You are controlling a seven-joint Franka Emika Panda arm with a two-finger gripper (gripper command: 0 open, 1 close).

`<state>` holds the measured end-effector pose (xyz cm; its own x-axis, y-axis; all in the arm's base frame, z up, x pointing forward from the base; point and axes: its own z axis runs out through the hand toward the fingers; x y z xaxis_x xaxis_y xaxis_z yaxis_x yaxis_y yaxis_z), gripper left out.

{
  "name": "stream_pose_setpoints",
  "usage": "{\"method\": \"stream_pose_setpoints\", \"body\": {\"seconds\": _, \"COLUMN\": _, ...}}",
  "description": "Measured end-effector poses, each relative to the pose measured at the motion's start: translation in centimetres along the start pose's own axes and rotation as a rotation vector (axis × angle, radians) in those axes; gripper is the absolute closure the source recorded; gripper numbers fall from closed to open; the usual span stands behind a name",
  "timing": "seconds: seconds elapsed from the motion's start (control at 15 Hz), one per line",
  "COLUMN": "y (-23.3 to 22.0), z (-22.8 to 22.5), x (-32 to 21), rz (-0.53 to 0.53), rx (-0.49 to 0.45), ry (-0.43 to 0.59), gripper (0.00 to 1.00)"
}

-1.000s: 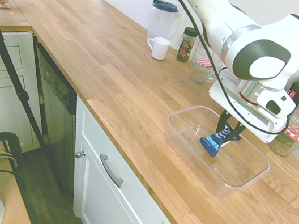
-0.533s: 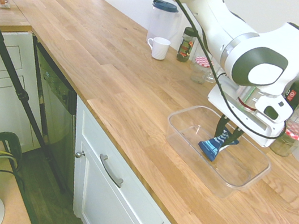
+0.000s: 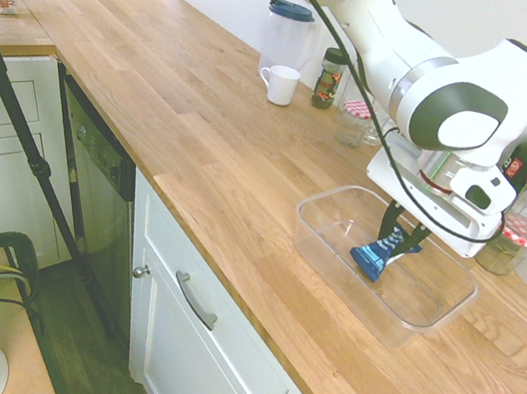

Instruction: Put the protein bar into the container

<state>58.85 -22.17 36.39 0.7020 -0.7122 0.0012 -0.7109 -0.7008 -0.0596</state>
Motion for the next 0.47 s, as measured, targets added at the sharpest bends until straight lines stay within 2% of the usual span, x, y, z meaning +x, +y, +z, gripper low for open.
{"method": "stream_pose_setpoints", "body": {"seconds": 0.27, "y": 0.2, "z": -1.9, "x": 0.1, "rz": 0.003, "rx": 0.016, "ry": 0.027, "gripper": 0.0}}
{"method": "stream_pose_setpoints", "body": {"seconds": 0.47, "y": 1.4, "z": -8.3, "x": -0.9, "rz": 0.002, "rx": 0.066, "ry": 0.082, "gripper": 0.0}}
